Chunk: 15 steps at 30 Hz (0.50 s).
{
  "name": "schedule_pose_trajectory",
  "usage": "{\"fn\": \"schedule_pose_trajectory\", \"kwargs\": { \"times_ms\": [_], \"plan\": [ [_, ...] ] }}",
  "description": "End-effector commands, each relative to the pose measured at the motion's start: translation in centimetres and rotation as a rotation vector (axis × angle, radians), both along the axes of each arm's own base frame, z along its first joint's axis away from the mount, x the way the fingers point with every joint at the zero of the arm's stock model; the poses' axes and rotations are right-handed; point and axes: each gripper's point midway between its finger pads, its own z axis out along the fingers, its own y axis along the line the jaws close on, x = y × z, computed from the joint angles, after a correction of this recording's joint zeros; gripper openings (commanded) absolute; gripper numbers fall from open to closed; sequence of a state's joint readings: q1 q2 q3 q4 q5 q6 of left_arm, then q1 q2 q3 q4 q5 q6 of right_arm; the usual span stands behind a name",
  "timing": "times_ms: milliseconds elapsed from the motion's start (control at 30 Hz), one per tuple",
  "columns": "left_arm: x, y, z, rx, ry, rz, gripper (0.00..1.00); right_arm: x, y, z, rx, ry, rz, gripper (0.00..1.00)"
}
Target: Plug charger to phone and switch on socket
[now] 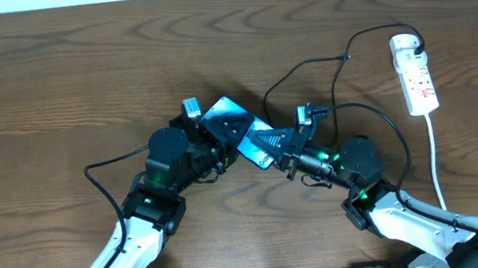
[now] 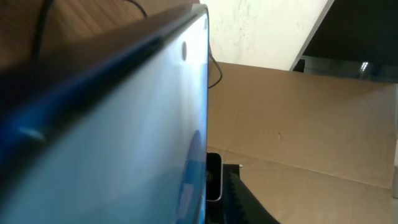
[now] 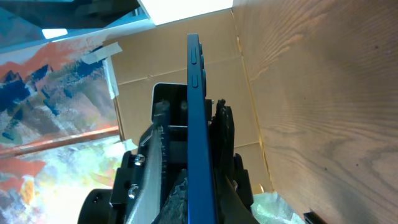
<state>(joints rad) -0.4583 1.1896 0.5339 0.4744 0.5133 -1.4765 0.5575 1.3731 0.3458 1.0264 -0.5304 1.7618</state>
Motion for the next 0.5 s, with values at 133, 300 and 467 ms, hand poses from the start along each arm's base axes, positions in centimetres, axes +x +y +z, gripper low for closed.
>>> {"fn": "schedule_pose_trajectory", "kwargs": {
  "times_ms": [133, 300, 467],
  "plan": [
    [1.7, 0.8, 2.1, -0.009, -0.074, 0.086, 0.25, -2.0, 0.6, -0.5, 0.002, 0.039, 0.121, 0.01],
    [2.0, 1.2, 2.1, -0.002, -0.077, 0.114, 0.26, -2.0, 0.7, -0.5, 0.002, 0.039, 0.126, 0.01],
    [2.1, 1.2, 2.0, -0.001, -0.077, 0.117, 0.26, -1.5, 0.2, -0.5, 0.002, 0.039, 0.108, 0.01]
  ]
}}
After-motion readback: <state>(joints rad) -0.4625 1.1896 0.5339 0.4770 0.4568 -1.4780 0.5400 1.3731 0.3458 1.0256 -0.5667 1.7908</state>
